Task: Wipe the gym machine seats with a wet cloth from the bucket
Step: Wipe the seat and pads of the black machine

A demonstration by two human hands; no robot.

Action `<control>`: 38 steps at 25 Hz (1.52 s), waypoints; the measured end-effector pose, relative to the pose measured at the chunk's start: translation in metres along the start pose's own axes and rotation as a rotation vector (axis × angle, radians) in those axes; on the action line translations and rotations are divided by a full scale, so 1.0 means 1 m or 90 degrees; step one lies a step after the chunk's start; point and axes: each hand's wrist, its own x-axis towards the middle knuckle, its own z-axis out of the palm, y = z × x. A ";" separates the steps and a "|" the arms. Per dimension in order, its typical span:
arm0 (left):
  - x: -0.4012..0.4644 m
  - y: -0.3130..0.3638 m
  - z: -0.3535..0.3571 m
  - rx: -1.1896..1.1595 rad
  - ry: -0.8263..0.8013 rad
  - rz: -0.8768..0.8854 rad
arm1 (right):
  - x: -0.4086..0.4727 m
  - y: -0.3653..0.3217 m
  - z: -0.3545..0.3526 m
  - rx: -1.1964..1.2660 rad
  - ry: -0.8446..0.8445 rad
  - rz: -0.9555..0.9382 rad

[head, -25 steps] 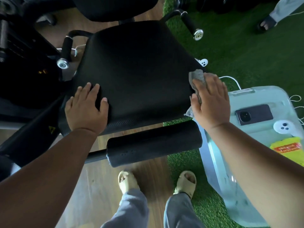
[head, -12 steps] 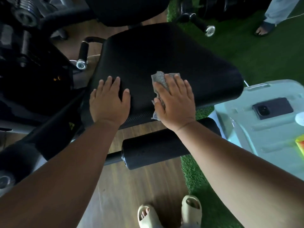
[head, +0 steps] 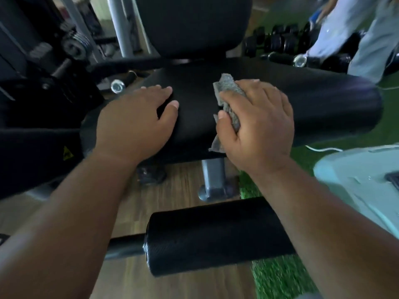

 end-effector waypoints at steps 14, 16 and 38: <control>-0.011 0.006 0.001 -0.032 0.068 -0.031 | -0.035 0.031 0.001 -0.121 0.003 -0.168; -0.012 0.008 0.003 -0.041 0.087 -0.040 | -0.047 0.096 -0.008 -0.169 0.081 -0.087; -0.007 0.009 0.008 0.016 0.127 -0.021 | -0.046 0.130 -0.026 -0.179 0.135 0.033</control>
